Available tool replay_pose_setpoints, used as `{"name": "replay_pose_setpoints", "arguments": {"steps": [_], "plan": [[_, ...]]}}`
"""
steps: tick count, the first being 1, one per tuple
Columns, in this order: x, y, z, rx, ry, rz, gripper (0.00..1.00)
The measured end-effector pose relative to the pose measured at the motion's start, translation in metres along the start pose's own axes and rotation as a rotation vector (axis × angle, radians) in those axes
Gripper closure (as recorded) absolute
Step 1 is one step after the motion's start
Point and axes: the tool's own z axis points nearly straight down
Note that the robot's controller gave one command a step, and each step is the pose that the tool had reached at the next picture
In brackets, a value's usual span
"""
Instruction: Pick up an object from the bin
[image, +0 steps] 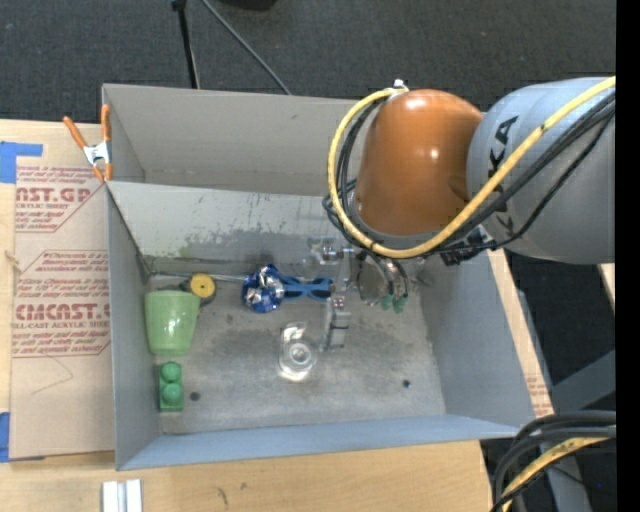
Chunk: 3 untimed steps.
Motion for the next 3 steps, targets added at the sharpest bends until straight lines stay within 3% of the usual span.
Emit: {"name": "replay_pose_setpoints", "arguments": {"steps": [1,2,3], "plan": [[-0.049,0.013,0.145,-0.001,-0.003,0.013,0.0],[-0.058,0.025,0.161,-0.001,-0.009,-0.015,0.0],[-0.044,0.089,0.148,-0.001,-0.001,0.185,0.0]]}}
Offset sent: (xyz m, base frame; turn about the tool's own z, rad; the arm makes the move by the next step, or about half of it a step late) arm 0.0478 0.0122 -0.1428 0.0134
